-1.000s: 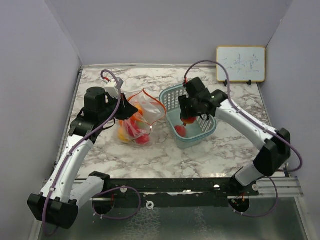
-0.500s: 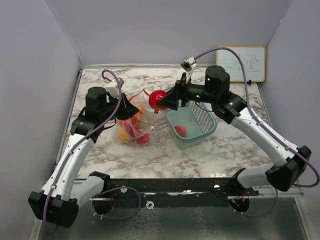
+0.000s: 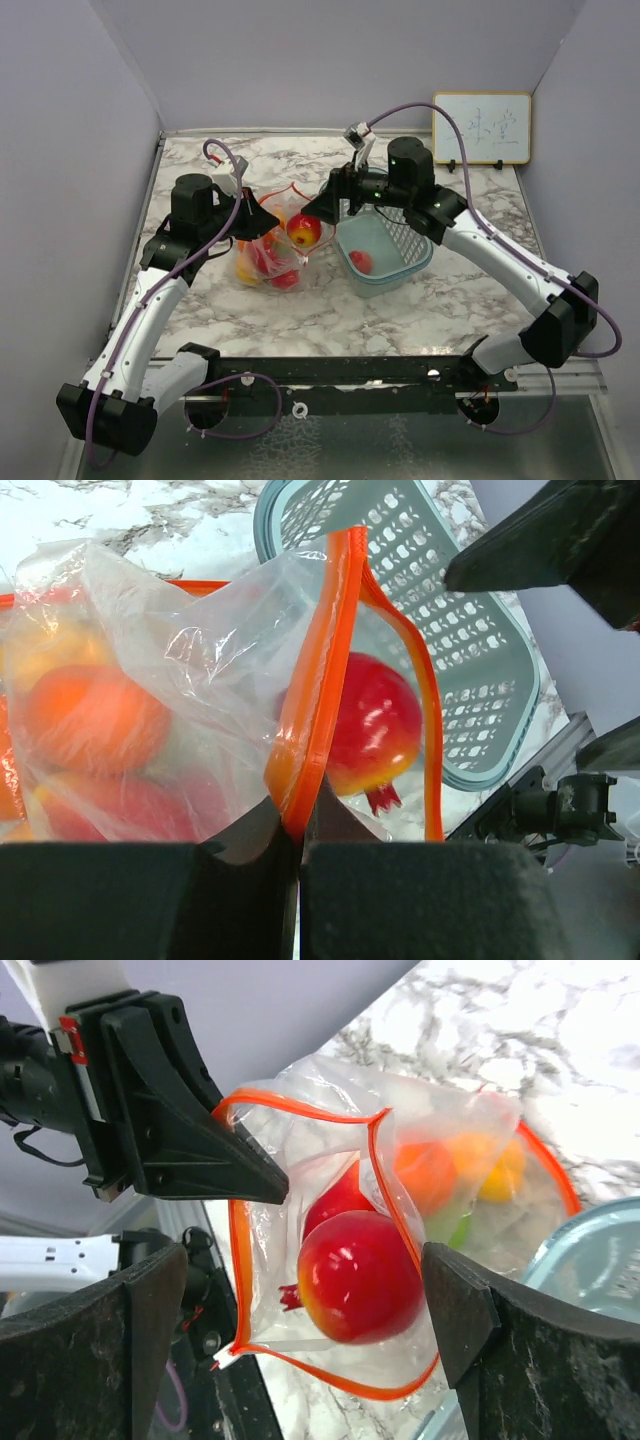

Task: Place the food in the zip-top bag and seal the zipper
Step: Place the fake fruit in the zipper food storage bag, then pick up the fake fruit from the bin.

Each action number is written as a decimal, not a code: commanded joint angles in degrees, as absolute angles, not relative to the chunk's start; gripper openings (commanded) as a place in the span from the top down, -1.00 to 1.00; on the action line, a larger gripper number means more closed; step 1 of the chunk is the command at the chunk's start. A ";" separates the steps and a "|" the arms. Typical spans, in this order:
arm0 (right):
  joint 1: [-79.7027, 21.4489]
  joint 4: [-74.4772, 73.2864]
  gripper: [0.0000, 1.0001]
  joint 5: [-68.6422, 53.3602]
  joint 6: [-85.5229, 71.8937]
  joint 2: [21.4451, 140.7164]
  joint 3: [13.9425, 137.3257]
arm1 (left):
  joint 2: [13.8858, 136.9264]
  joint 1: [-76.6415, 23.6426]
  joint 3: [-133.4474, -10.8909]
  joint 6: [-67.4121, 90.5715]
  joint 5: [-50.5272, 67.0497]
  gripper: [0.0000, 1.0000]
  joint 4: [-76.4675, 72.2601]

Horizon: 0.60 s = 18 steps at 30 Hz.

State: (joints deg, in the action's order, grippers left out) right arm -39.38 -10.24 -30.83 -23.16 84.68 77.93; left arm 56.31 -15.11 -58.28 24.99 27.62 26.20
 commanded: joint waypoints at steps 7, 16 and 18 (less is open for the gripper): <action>-39.64 -27.07 -0.99 -0.79 -19.44 74.85 78.00 | 55.78 -14.98 -60.95 25.37 29.34 1.00 25.73; -39.63 -44.73 -0.90 10.93 -23.01 78.57 70.81 | 55.21 -14.90 -63.45 24.37 28.55 1.00 26.97; -39.64 -44.42 -0.89 10.34 -23.56 79.99 69.00 | 55.33 -14.99 -62.73 24.43 28.72 1.00 26.57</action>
State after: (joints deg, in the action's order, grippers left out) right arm -39.38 -37.32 5.54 -21.47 77.19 72.75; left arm 56.23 -15.11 -62.11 24.93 27.83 27.59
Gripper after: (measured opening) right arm 0.953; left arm 0.010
